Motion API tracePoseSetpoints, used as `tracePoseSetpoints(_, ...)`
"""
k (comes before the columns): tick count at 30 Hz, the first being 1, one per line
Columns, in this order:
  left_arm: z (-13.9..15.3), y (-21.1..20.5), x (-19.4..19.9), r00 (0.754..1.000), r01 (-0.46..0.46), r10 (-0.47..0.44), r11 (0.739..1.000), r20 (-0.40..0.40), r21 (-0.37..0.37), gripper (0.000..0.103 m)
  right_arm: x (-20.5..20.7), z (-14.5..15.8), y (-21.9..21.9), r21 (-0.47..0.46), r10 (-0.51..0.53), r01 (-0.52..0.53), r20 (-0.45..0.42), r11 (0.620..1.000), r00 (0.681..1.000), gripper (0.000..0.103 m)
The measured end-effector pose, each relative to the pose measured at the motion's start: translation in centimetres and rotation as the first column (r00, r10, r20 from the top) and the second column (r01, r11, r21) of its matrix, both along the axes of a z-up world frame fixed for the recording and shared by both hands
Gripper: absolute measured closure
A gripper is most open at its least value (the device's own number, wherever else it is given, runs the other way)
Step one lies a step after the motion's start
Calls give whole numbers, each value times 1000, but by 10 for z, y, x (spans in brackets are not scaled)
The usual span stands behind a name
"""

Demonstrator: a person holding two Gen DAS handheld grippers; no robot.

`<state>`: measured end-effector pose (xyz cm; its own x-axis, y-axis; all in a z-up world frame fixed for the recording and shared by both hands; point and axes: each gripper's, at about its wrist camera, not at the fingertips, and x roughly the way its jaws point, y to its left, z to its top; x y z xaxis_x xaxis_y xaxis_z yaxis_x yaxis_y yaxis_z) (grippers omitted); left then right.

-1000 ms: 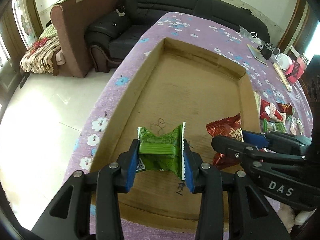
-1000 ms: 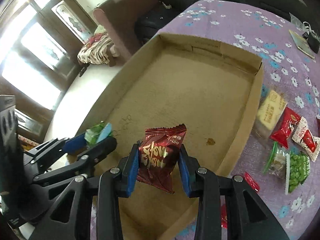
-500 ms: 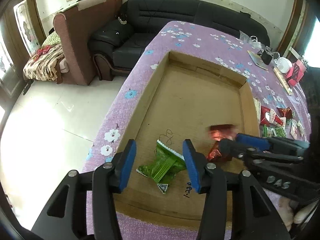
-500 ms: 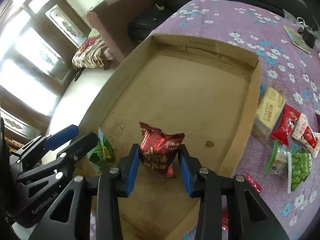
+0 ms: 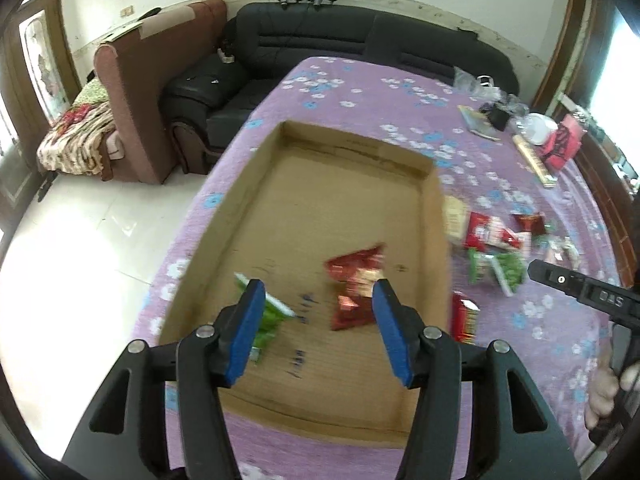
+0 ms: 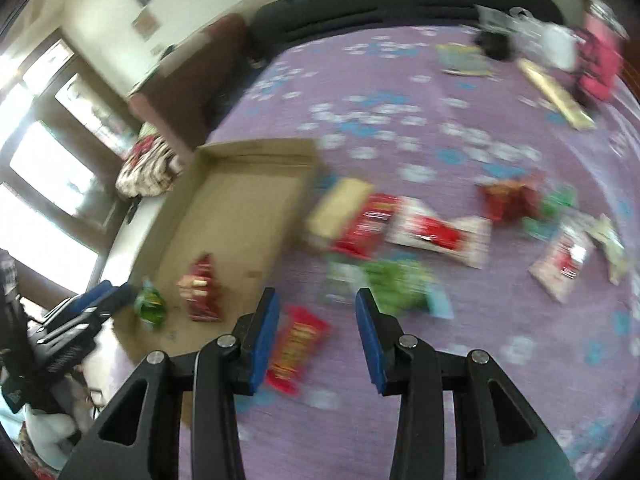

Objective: Organize snacks
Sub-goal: 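Grasp the red sausage stick with the left gripper while the right grasps the green pea bag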

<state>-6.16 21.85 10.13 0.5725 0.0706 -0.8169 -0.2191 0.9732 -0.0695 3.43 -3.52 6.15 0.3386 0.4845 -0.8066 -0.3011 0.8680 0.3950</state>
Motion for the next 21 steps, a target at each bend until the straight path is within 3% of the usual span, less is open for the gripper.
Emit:
tracePoseSetpoints(8,-3,-81,4,977,211,-211,975,5,-65,46,7,-19,-57,15,-63,64,-60,998,996,64)
tracePoseSetpoints(15,-28,-113,26,960,271,-277,956,-44,-114,46,29,-28,-30,35,14,-11,-62,999,998,62)
tracePoseSetpoints(21,-44,-114,42,952,282,-294,950,-83,-130,46,41,-34,-7,5,56,-56,-55,998,997,48)
